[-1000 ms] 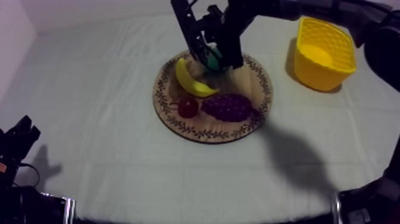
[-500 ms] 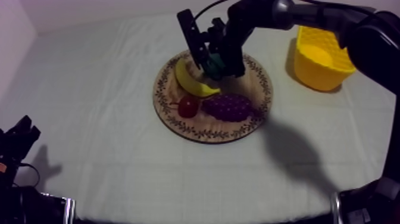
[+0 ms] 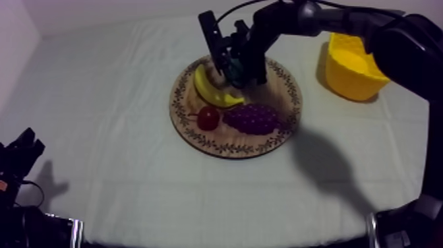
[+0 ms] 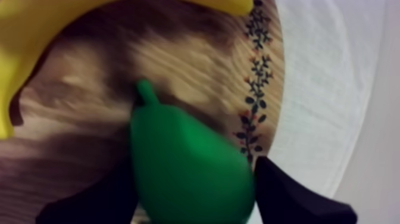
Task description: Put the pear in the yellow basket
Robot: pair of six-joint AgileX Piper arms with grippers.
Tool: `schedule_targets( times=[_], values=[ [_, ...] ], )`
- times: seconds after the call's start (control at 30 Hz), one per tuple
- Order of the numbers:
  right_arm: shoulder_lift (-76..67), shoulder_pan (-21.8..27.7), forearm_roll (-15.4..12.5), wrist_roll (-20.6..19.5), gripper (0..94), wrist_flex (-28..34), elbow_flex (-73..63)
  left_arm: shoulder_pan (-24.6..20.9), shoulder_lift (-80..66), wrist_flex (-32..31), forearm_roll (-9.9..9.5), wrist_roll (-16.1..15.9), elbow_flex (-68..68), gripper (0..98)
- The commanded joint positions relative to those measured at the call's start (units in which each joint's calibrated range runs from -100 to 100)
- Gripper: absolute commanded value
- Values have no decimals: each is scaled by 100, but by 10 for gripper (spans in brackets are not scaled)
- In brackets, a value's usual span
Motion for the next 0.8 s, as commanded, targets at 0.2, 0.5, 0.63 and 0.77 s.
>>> schedule_targets(
  times=[0.2,0.5,0.63,0.77],
  values=[
    [-424,50,-155,117,516,-166,587,-3,-4,0,1,-1,0,1],
    [-1738,393,-576,506,531,32,1577,-3,-4,0,1,-1,0,1],
    [-2478,695,-757,717,541,314,1944,-3,-4,0,1,-1,0,1],
    [-3140,1035,-843,865,545,546,2307,-3,-4,0,1,-1,0,1]
  ],
)
